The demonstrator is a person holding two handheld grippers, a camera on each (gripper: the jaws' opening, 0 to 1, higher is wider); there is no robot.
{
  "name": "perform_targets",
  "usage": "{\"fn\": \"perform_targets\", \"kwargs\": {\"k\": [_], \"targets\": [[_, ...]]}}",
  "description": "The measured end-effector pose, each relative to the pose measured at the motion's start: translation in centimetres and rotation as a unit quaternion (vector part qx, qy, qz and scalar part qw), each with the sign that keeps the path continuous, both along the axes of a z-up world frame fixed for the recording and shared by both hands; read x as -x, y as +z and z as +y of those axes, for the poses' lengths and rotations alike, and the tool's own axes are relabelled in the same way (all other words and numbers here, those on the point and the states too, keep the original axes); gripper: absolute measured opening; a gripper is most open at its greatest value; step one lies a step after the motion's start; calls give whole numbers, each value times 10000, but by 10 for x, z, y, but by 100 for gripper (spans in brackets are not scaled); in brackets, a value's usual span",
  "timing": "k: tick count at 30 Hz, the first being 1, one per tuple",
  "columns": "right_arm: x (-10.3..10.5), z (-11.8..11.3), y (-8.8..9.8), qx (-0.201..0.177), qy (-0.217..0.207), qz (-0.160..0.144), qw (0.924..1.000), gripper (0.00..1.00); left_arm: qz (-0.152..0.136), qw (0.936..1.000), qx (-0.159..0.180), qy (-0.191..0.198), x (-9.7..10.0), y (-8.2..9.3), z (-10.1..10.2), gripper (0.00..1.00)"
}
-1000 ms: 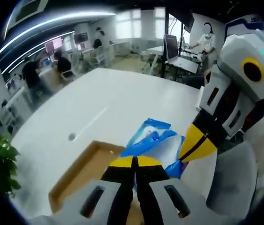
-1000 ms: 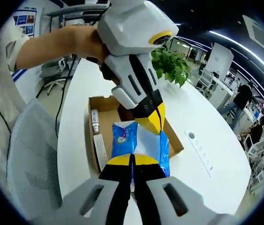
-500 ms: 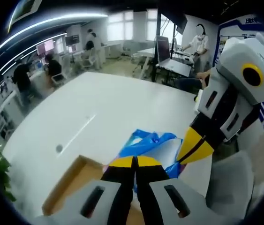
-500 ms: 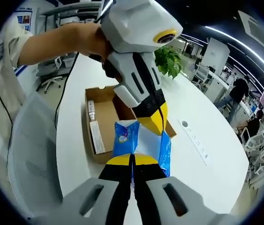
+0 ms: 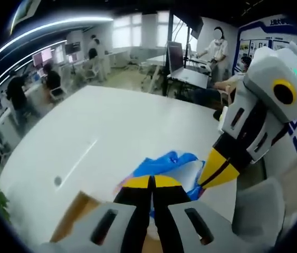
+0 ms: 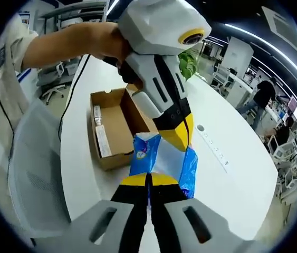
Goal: Operate the shoe box by opening the lid, removing the specified soft item, and placing it in the target area until the item is outside and the box remains undamaged.
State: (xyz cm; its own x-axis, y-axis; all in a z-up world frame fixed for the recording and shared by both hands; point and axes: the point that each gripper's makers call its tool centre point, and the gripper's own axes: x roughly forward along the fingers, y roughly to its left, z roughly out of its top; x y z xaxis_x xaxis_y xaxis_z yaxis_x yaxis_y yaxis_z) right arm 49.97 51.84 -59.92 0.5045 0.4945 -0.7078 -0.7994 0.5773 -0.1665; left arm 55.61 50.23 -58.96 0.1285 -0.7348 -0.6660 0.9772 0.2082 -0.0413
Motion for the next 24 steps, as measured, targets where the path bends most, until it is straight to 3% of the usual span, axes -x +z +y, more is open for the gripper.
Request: {"fn": "perform_targets", "kwargs": {"k": [24], "targets": [[1, -83, -22, 402, -507, 281, 9975, 0, 62, 9993, 125, -358, -5, -24, -75, 0]]}}
